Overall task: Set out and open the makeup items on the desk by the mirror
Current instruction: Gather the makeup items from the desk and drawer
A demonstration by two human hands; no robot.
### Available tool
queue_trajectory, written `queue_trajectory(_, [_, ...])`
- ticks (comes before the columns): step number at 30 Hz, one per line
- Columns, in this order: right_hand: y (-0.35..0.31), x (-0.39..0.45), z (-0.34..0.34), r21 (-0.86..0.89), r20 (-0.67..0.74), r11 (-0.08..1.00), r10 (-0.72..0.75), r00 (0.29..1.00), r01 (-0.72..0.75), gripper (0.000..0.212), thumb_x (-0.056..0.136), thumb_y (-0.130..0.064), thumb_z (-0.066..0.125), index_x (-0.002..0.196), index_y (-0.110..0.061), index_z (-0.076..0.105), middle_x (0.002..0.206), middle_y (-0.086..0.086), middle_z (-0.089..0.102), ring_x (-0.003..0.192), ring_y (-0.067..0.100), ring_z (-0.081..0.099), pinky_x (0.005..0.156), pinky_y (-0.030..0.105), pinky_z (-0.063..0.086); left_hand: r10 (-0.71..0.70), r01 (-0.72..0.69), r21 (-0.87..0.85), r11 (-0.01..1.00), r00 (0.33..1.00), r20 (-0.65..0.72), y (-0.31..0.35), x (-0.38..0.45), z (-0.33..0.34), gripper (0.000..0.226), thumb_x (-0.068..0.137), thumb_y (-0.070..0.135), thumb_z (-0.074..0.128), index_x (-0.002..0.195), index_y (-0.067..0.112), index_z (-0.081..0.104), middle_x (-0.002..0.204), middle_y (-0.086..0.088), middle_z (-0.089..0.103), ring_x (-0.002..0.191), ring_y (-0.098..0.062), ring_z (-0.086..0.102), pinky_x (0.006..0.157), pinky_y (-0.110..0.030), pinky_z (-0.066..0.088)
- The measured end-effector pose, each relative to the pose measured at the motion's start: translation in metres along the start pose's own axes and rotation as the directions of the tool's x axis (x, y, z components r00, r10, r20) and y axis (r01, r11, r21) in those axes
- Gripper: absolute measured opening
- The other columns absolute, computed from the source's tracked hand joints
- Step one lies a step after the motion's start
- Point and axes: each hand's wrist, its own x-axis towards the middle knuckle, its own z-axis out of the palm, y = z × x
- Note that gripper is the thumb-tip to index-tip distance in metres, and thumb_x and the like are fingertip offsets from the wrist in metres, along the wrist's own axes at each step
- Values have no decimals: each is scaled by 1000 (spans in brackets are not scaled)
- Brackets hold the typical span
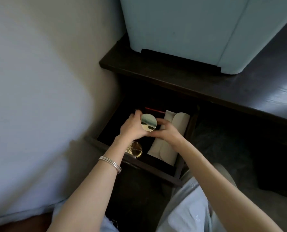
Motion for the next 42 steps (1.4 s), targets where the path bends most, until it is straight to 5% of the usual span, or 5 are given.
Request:
queue_trajectory(10, [-67,-90,-96,-196,-309,965,-231,923,176,59,85,-30,67,137,-19,42,135,3,49,111,15,57,86,25,45,388,-390,-24,921,920,-64,130,-58,-73,76,65,52,78,129,22,49,118,2,55,105,-14,53,86,-33,51])
queue_trajectory(14, [-72,-119,-151,-235,-431,960,-245,868,155,57,89,-35,61,140,-16,42,132,4,54,115,16,54,87,23,42,489,-492,-110,864,871,-57,190,-64,-67,41,68,58,73,92,26,64,85,11,63,79,-9,57,67,-28,48])
queue_trajectory(24, [-47,-115,-259,-261,-574,965,-149,805,-7,44,86,-24,64,127,-8,57,111,2,64,105,18,59,86,26,44,462,-454,-194,870,887,-7,307,-12,1,52,64,51,80,84,6,65,80,-9,65,72,-20,55,60,-33,39])
queue_trajectory(30, [-37,-93,-279,-302,-567,953,-171,806,-10,22,88,-14,60,109,-9,65,88,-2,64,77,10,55,53,8,35,407,-405,-84,910,914,3,329,8,18,48,66,50,79,85,12,55,98,-13,65,90,-28,60,67,-38,46])
queue_trajectory(42, [-57,-111,-208,-432,-619,897,-373,691,98,56,88,-24,64,138,-8,45,142,7,46,131,21,42,106,25,30,361,-340,-241,909,931,48,243,-10,-34,74,69,11,82,135,15,49,130,-5,56,113,-18,56,92,-25,44])
